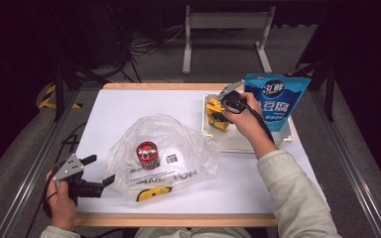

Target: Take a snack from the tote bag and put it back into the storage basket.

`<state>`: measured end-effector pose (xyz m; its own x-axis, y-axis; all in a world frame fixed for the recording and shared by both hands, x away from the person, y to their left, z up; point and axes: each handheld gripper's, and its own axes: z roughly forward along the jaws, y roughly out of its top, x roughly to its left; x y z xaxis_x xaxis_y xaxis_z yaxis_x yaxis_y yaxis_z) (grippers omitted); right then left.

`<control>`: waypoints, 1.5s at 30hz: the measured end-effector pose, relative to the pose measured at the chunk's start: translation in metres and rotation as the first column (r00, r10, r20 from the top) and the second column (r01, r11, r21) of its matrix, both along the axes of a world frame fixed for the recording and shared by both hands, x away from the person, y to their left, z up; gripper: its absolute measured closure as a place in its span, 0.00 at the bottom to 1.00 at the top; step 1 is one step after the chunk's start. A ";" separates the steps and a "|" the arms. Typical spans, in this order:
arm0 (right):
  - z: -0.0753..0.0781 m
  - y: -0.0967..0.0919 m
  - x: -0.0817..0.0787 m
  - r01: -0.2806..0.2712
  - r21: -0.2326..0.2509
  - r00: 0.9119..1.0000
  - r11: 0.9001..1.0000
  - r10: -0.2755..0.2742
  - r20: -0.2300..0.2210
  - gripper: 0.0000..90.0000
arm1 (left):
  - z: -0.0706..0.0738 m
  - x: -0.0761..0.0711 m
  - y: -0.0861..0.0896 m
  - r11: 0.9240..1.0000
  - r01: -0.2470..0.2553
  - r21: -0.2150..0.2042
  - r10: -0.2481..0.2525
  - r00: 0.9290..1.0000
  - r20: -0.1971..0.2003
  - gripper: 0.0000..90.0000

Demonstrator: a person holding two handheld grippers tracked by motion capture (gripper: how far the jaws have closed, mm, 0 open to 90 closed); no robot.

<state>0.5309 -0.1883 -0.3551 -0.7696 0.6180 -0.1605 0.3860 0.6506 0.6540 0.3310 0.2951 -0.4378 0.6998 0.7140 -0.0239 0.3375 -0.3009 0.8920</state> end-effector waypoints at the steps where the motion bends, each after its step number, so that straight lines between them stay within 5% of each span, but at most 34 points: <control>1: 0.000 0.000 0.000 0.000 0.000 1.000 1.000 0.000 0.000 0.61 | 0.000 0.000 0.000 1.000 -0.001 0.000 0.001 1.000 0.000 0.01; 26: -0.014 -0.001 0.001 0.037 0.047 0.999 0.998 -0.036 -0.018 0.56 | 0.000 -0.001 0.000 1.000 -0.003 -0.003 0.003 1.000 -0.002 0.01; 36: -0.002 -0.002 -0.007 0.030 0.071 0.999 0.997 -0.032 0.035 0.42 | 0.000 0.000 0.000 1.000 -0.001 0.003 0.001 1.000 0.000 0.01; 45: 0.018 -0.002 -0.020 0.001 0.127 0.995 0.992 -0.013 0.096 0.41 | 0.000 0.000 0.000 1.000 0.000 0.005 0.001 1.000 -0.002 0.01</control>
